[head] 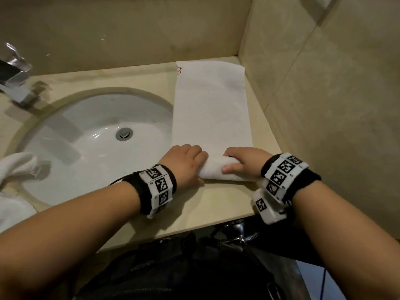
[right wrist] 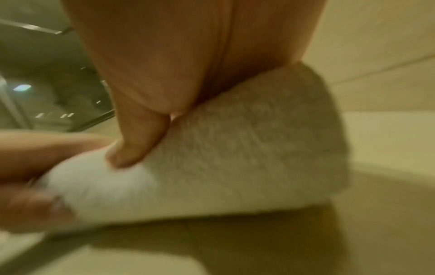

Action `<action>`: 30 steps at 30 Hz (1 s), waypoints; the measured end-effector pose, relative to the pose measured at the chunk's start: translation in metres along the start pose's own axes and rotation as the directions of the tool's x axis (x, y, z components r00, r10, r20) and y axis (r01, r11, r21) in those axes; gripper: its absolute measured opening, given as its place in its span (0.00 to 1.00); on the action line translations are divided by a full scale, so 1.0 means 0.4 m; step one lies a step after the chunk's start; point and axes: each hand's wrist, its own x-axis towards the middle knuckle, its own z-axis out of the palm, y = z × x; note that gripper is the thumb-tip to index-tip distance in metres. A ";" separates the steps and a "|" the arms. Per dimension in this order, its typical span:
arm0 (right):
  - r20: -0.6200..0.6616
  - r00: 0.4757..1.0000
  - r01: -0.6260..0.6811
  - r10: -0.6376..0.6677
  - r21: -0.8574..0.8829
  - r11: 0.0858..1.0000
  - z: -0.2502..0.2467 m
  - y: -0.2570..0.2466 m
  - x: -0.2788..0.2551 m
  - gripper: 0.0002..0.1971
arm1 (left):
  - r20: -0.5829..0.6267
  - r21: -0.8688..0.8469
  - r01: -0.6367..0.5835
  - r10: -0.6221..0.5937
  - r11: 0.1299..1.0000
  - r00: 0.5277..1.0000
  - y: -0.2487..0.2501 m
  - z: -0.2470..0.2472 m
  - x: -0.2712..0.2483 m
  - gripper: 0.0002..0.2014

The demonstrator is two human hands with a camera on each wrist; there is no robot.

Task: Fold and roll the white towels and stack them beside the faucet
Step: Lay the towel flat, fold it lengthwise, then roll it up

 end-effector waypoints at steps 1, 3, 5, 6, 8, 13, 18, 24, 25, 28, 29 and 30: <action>-0.034 0.999 0.015 -0.016 -0.033 0.999 0.000 -0.002 0.000 0.24 | 0.017 -0.026 0.005 -0.005 1.000 1.000 -0.004 -0.004 0.011 0.31; -0.206 0.976 0.032 -0.071 -0.184 0.982 0.018 -0.003 -0.017 0.29 | 0.093 -0.151 0.005 0.009 0.989 0.996 -0.019 -0.021 0.032 0.25; -0.308 0.940 0.044 -0.146 -0.315 0.948 0.043 -0.006 -0.036 0.33 | 0.191 -0.305 -0.001 0.062 0.952 0.980 -0.038 -0.036 0.048 0.21; -0.315 0.935 0.046 -0.163 -0.348 0.936 0.052 -0.008 -0.040 0.32 | 0.228 -0.352 -0.002 0.088 0.936 0.970 -0.043 -0.041 0.053 0.20; -0.301 0.946 0.018 -0.125 -0.336 0.942 0.054 -0.013 -0.031 0.25 | 0.235 -0.320 -0.006 0.085 0.947 0.968 -0.043 -0.046 0.051 0.21; -0.046 0.998 -0.047 0.046 -0.013 0.999 -0.007 -0.019 0.025 0.21 | -0.006 0.017 0.042 -0.042 0.999 0.999 -0.027 -0.018 0.010 0.36; -0.270 0.961 0.012 -0.065 -0.195 0.981 0.014 -0.021 -0.002 0.26 | 0.180 -0.136 0.076 -0.051 0.988 0.982 -0.052 -0.042 0.051 0.29; -0.230 0.973 -0.033 -0.017 -0.214 0.976 0.035 -0.023 -0.006 0.23 | 0.297 -0.247 0.088 -0.011 0.965 0.955 -0.040 -0.051 0.052 0.32; -0.174 0.985 -0.040 0.016 -0.140 0.989 0.025 -0.018 -0.002 0.22 | 0.203 -0.195 0.057 -0.017 0.979 0.979 -0.034 -0.042 0.038 0.33; -0.056 0.996 -0.068 0.069 0.013 0.998 0.002 -0.006 0.014 0.21 | 0.009 0.004 -0.037 0.037 0.999 0.999 -0.019 -0.013 0.003 0.42; -0.059 0.996 -0.070 0.071 0.016 0.997 0.000 -0.006 0.018 0.22 | 0.007 0.018 -0.024 0.024 1.000 1.000 -0.018 -0.007 0.001 0.42; -0.091 0.994 -0.064 0.062 -0.013 0.998 0.000 -0.009 0.016 0.22 | 0.016 -0.002 -0.005 0.005 1.000 1.000 -0.019 -0.007 0.004 0.40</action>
